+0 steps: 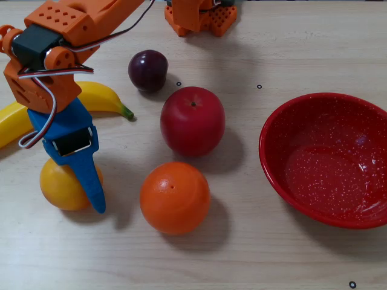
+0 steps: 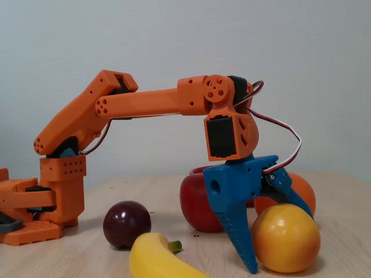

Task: Put peach in the red bowl.

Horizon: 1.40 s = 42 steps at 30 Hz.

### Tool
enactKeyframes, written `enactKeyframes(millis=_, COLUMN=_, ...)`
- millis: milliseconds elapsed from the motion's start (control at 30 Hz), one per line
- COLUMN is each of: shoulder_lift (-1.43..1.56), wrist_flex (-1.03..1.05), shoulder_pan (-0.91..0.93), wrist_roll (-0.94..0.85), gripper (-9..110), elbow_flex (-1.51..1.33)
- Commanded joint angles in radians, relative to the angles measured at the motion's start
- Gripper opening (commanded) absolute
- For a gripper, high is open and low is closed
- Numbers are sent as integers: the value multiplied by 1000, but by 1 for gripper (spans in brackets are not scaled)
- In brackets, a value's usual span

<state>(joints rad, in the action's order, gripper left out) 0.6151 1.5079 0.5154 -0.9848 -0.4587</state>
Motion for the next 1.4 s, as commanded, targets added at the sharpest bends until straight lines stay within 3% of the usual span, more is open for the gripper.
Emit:
enactKeyframes(millis=0, shoulder_lift=72, wrist_flex=-35, shoulder_pan=-6, wrist_roll=-20, gripper=48, elbow_flex=40)
enactKeyframes(millis=1367, shoulder_lift=74, wrist_flex=-66, shoulder_pan=21, wrist_roll=-34, gripper=34, elbow_flex=28)
